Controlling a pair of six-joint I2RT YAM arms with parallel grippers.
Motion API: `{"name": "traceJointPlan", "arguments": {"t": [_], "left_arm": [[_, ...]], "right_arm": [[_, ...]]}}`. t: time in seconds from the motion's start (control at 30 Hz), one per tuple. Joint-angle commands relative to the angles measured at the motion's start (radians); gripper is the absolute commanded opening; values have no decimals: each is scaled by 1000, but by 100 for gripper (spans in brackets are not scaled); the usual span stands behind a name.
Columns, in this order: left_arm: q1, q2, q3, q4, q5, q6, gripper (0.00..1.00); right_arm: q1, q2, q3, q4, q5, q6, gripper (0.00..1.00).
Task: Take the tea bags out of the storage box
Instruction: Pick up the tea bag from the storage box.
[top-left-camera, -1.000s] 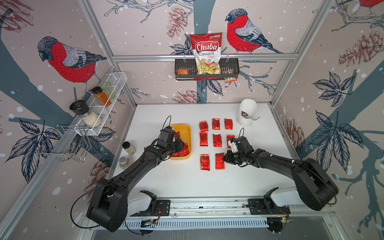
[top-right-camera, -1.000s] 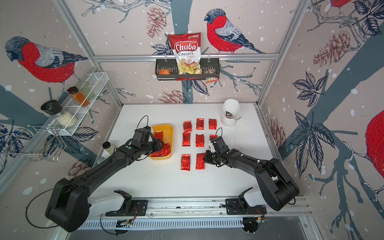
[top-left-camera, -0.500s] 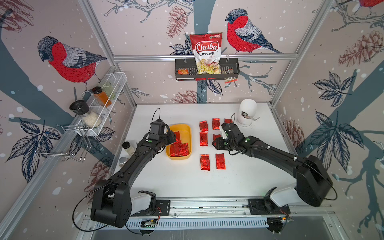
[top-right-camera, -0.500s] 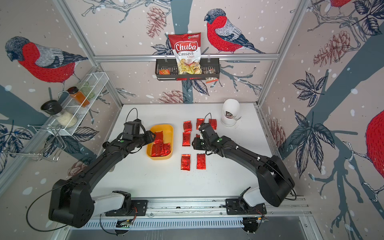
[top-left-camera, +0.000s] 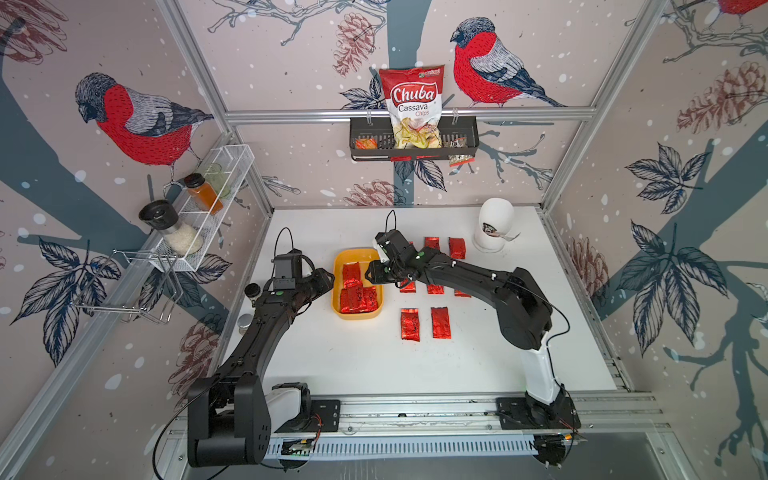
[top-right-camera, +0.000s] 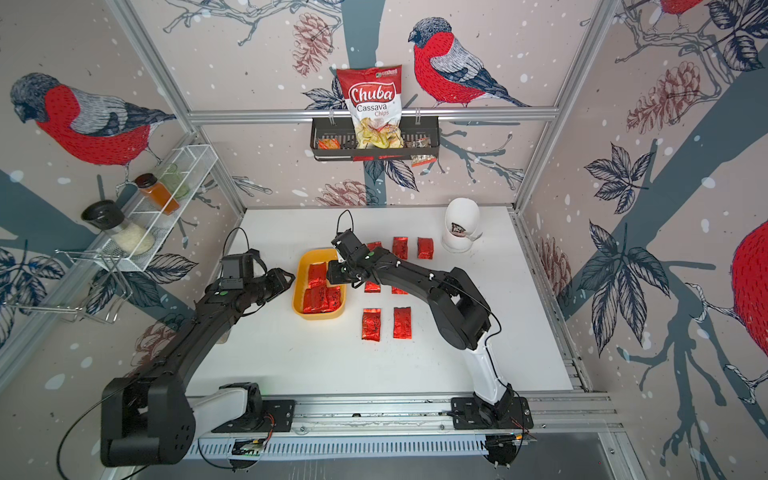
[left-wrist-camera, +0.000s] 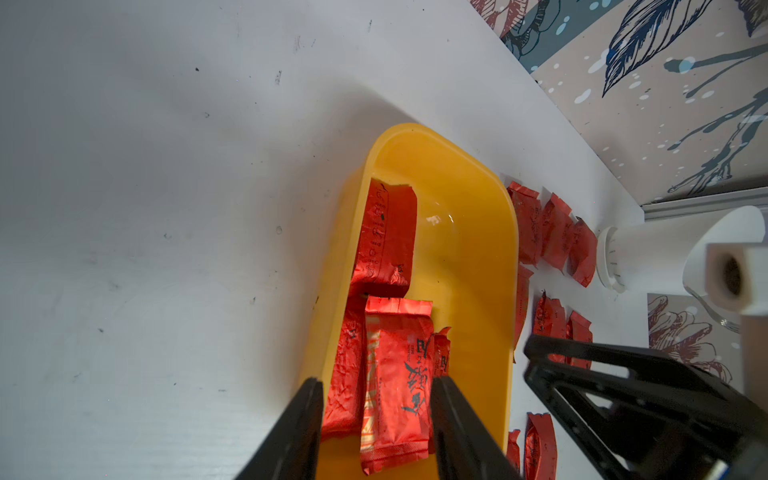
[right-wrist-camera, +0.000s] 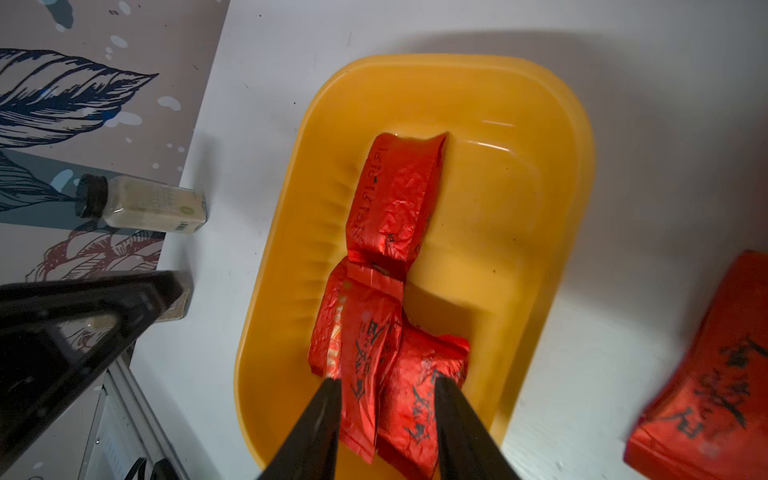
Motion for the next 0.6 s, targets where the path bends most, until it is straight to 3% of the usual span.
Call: {"name": "traceJointPlan", "arguments": {"t": [0.0,0.33,0.57], "left_arm": [[6,-14,-13,30,31,22,48],[7,-30,-35,40,50,19,48],[8,-41,-46,40,56,22,48]], "right_arm": [[10,52,48,-39,-39,-4,42],[44,141,98,-54,-68,2,37],[50,164,98,-38,-88,14,29]]}}
